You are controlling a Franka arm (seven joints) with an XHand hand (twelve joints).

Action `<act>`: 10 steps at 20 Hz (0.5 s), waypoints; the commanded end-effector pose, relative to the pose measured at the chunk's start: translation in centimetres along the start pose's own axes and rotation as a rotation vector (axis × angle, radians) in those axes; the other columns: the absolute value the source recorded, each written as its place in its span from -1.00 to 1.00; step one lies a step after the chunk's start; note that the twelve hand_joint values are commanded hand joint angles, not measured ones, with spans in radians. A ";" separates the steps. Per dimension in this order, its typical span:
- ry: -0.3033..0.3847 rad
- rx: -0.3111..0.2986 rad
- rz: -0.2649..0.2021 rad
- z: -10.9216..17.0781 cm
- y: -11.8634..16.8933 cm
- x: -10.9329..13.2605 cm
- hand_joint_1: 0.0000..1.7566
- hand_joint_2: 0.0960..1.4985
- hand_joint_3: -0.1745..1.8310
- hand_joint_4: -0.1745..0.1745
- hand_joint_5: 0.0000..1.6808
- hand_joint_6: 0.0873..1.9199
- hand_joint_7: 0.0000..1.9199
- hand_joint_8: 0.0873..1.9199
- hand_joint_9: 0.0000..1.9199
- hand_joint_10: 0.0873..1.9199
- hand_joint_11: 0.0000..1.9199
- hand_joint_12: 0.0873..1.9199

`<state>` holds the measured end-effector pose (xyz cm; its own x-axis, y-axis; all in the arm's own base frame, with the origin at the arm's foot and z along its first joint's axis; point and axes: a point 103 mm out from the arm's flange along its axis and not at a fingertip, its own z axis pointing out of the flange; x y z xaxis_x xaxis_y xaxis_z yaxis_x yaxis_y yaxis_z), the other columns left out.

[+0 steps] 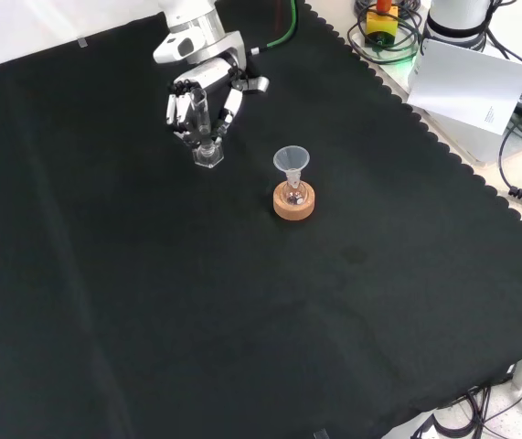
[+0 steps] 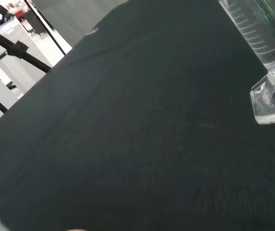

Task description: Pick up the graduated cylinder.

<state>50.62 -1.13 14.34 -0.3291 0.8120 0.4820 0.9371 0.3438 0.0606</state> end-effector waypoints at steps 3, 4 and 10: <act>-0.118 0.074 0.052 -2.1 -6.6 3.6 0.40 0.54 -0.83 -1.00 0.00 0.20 -0.08 0.20 0.34 -0.91 -0.04 0.07; -0.124 0.075 0.059 -2.2 -7.2 3.9 0.40 0.54 -0.83 -1.00 0.00 0.20 -0.09 0.20 0.34 -0.91 0.00 0.04; -0.150 0.097 0.087 -2.8 -10.5 4.9 0.40 0.54 -0.83 -1.00 0.00 0.20 -0.09 0.20 0.36 -0.93 0.10 -0.05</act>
<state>43.98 -1.79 17.59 -0.2919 0.8628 0.4127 0.9472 0.3206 -0.0002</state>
